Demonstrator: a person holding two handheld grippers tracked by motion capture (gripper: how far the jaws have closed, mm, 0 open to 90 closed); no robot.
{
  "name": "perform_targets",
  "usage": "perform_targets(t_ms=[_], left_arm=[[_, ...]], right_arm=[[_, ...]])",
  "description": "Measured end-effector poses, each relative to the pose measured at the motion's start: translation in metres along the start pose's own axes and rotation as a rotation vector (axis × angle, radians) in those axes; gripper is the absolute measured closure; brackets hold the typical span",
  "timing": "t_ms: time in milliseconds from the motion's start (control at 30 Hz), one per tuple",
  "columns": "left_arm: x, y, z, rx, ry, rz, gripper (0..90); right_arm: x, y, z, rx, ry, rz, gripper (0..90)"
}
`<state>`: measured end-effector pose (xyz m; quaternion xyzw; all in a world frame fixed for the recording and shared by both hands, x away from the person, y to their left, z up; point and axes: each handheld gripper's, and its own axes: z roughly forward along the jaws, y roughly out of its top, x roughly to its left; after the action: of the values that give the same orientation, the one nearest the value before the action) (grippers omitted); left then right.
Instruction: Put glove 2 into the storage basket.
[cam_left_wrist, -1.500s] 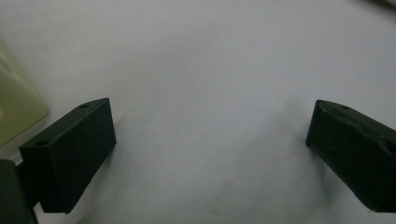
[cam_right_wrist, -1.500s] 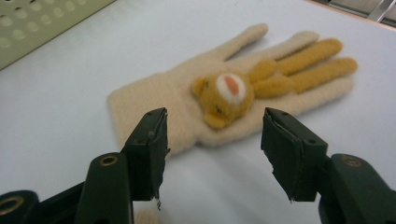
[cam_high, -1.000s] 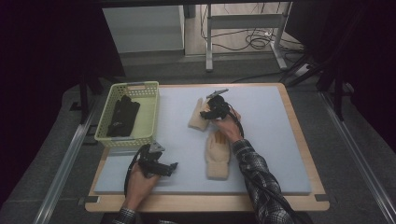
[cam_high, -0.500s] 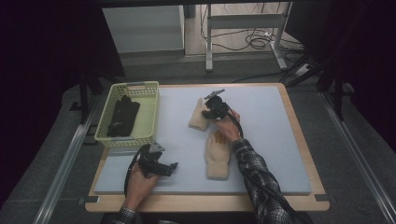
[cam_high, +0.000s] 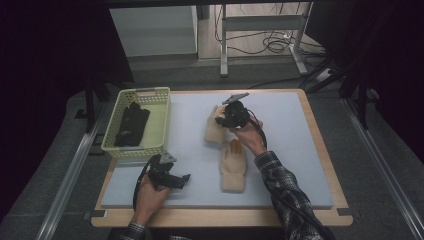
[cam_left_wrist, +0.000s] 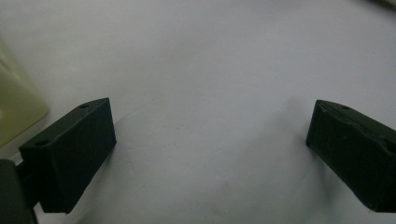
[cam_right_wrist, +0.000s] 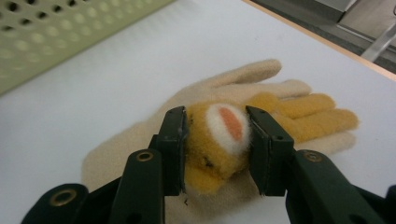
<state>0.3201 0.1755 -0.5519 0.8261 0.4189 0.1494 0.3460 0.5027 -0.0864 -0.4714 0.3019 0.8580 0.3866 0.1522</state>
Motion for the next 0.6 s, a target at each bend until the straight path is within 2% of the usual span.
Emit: perform_targets(t_ms=[367,600], left_arm=[[0.0,0.0,0.0,-0.002,-0.001,0.003,1.5],[0.0,0.0,0.0,0.001,0.0,0.005,1.5]], right_arm=[[0.023,-0.003,-0.053,-0.045,0.099,-0.038,59.6],[0.041,-0.017,-0.087,-0.045,0.122,-0.08,59.5]])
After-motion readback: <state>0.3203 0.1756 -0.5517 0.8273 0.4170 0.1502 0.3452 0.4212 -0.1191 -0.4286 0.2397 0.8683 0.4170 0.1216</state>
